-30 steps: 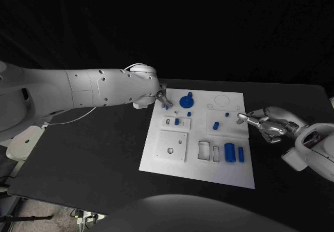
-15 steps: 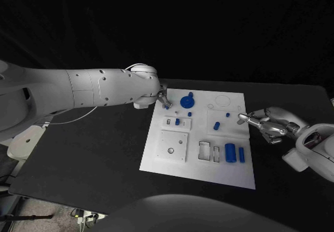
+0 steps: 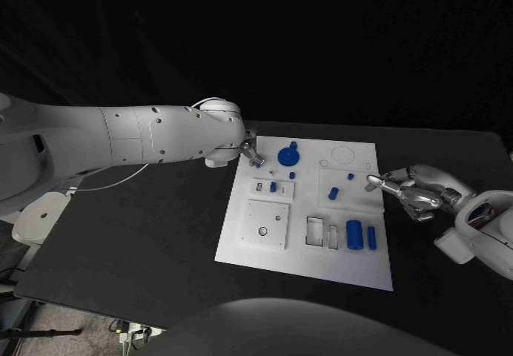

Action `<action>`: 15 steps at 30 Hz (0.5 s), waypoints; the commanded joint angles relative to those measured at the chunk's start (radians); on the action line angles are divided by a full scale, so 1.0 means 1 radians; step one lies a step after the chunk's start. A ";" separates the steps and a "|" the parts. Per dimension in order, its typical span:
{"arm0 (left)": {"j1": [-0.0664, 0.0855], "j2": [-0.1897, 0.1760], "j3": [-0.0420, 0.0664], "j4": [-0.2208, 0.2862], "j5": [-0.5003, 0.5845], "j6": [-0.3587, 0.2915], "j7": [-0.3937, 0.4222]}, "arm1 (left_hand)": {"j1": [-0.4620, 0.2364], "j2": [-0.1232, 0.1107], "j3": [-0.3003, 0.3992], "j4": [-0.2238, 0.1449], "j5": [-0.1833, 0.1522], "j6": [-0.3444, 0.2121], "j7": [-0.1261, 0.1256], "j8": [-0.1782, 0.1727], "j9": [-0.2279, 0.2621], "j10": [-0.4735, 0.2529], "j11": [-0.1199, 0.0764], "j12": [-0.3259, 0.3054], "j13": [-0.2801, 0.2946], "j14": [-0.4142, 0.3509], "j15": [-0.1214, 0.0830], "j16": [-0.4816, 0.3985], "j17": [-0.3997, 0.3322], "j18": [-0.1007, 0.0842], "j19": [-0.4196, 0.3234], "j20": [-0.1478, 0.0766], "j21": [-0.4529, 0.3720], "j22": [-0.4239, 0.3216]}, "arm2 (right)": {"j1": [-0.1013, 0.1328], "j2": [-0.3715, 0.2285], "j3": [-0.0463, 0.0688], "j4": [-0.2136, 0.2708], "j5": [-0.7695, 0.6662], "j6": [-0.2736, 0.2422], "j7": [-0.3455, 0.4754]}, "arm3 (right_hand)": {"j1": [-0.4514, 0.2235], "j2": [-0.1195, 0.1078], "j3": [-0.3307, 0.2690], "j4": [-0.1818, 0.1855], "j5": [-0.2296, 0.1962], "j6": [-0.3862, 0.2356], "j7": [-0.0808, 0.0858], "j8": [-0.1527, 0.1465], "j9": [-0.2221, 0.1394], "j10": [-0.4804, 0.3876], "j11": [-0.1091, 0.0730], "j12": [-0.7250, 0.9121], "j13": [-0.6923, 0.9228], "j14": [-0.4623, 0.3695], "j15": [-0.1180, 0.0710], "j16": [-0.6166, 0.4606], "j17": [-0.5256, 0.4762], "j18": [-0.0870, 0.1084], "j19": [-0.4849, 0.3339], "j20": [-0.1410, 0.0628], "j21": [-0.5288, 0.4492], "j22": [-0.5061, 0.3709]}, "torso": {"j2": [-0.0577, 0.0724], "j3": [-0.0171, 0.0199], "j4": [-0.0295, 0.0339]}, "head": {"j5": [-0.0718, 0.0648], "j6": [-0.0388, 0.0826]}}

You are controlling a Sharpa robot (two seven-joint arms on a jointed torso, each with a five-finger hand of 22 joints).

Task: Assemble the parts on the task board

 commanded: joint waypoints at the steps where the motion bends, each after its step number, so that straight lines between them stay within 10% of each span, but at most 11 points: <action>1: 0.000 -0.007 0.001 0.017 -0.021 -0.015 0.000 | 0.008 0.001 0.003 0.000 0.006 0.007 -0.003 0.003 0.001 0.104 -0.004 -0.006 0.263 0.107 -0.007 0.002 0.263 -0.014 0.102 -0.008 -0.001 0.262 | -0.001 0.001 0.000 -0.001 -0.003 0.016 0.002 | -0.004 0.002 -0.005 -0.003 0.006 -0.004 0.001 -0.002 -0.002 0.104 -0.001 0.004 0.263 0.104 -0.003 0.003 0.263 0.006 -0.008 0.002 -0.006 0.185 | 0.000 0.0002 0.0012 | 0.000 0.000; 15: 0.001 -0.091 0.000 0.162 -0.074 -0.017 -0.004 | 0.016 0.001 0.014 0.000 0.007 0.007 -0.003 0.004 0.002 0.104 -0.005 -0.006 0.263 0.107 -0.008 0.002 0.263 -0.012 0.097 -0.009 -0.009 0.259 | -0.008 0.003 0.000 -0.006 -0.003 0.021 -0.003 | -0.002 0.003 -0.004 -0.004 0.007 -0.004 0.001 -0.002 -0.002 0.104 -0.001 0.004 0.263 0.104 -0.003 0.003 0.263 0.006 -0.009 0.002 -0.007 0.185 | -0.002 0.0004 0.0002 | 0.004 0.000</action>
